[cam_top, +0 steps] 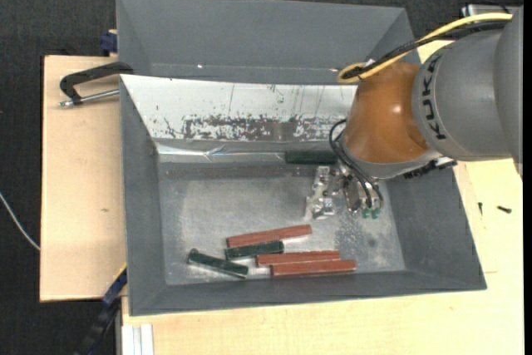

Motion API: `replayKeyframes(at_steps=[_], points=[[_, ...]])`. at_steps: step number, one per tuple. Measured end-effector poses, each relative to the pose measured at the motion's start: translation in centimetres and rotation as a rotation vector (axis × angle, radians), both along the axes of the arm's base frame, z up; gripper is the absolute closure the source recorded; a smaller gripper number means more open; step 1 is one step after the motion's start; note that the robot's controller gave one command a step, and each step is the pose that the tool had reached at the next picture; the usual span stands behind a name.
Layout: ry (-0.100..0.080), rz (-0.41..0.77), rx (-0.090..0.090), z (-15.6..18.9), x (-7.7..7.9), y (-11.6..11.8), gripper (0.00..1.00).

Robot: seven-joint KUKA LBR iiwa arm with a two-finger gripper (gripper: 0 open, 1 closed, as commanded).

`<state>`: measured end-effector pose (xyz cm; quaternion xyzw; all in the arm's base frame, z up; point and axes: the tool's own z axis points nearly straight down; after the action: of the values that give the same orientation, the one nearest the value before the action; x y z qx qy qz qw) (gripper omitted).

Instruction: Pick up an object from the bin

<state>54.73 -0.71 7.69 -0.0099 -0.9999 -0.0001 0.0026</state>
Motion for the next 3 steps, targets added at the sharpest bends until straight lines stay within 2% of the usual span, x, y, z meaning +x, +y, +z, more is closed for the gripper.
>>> replayKeyframes(at_steps=[1,2,3], points=[[0.0,0.0,0.0,0.0,0.0,0.0,1.0],[-0.015,0.392,0.002,1.9,1.6,4.1,0.0],[-0.013,0.39,0.002,1.8,1.6,4.0,0.0]])
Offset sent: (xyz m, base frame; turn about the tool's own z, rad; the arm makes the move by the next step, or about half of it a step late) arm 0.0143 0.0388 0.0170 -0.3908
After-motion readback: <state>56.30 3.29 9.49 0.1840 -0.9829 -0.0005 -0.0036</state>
